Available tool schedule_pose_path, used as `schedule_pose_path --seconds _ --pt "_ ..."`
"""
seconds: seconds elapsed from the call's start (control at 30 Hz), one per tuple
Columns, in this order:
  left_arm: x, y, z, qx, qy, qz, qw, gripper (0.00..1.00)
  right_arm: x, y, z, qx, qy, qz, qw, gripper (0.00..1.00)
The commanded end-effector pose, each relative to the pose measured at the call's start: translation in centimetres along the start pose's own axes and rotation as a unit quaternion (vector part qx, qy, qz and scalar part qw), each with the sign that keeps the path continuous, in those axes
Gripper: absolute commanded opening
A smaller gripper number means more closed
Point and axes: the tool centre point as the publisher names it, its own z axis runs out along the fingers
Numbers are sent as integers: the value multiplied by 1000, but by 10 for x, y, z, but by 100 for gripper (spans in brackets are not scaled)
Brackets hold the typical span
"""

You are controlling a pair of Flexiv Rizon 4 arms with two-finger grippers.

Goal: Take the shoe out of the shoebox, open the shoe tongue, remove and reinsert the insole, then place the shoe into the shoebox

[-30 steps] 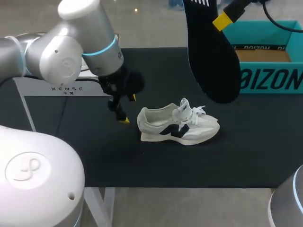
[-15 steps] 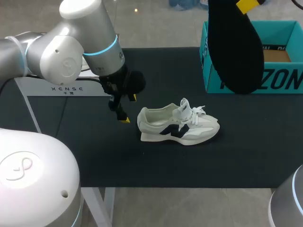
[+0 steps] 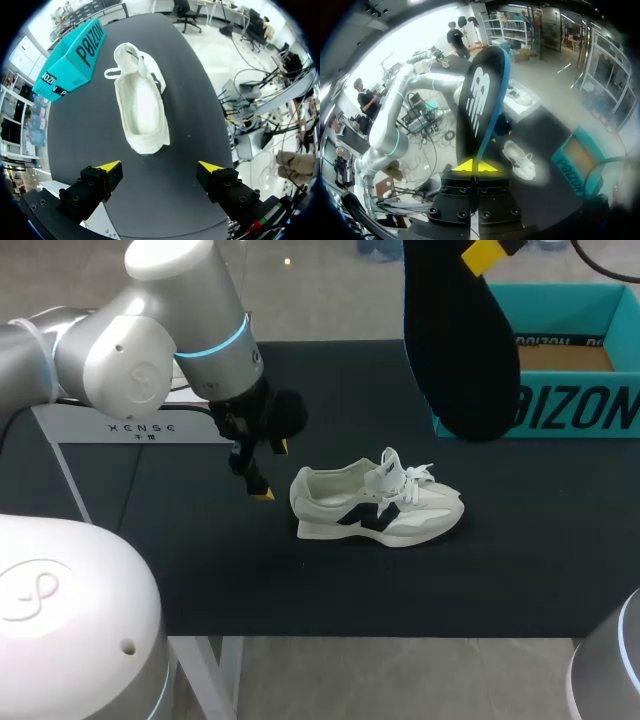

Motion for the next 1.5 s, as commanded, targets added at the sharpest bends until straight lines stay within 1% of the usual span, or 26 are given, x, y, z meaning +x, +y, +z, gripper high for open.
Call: schedule_pose_path --seconds 0.03,0.27,0.33,0.4,0.57,0.67,0.8,0.93,1.1,1.23,1.43,1.47,1.5 --pt "1 0 -1 -2 -1 0 1000 100 1 -1 -2 -1 -1 0 1000 0" --pt "1 0 -1 -2 -1 0 1000 100 1 -1 -2 -1 -1 0 1000 0" --pt "-6 -8 -1 -6 -7 10 1000 100 1 -1 -2 -1 -1 0 1000 0" --pt "-14 -16 1 -1 -9 23 1000 100 1 -1 -2 -1 -1 0 1000 0" --pt "-33 -34 0 9 -46 26 999 100 1 -1 -2 -1 -1 0 1000 0" --pt "-43 -45 3 14 -57 26 998 100 1 -1 -2 -1 -1 0 1000 0" --pt "-54 -59 13 8 -66 30 997 100 1 -1 -2 -1 -1 0 1000 0" --pt "-61 -74 31 7 -61 34 998 100 1 -1 -2 -1 -1 0 1000 0" --pt "-71 -84 57 10 -44 28 999 100 1 -1 -2 -1 -1 0 1000 0" --pt "-75 -88 74 12 -35 20 999 100 1 -1 -2 -1 -1 0 1000 0" --pt "-76 -85 87 3 -31 9 999 99 1 -1 -2 -1 -1 0 1000 0" --pt "-76 -84 89 3 -31 8 999 97 1 -1 -2 -1 -1 0 1000 0" --pt "-76 -83 90 1 -34 3 999 88 1 -1 -2 -1 -1 0 1000 0"
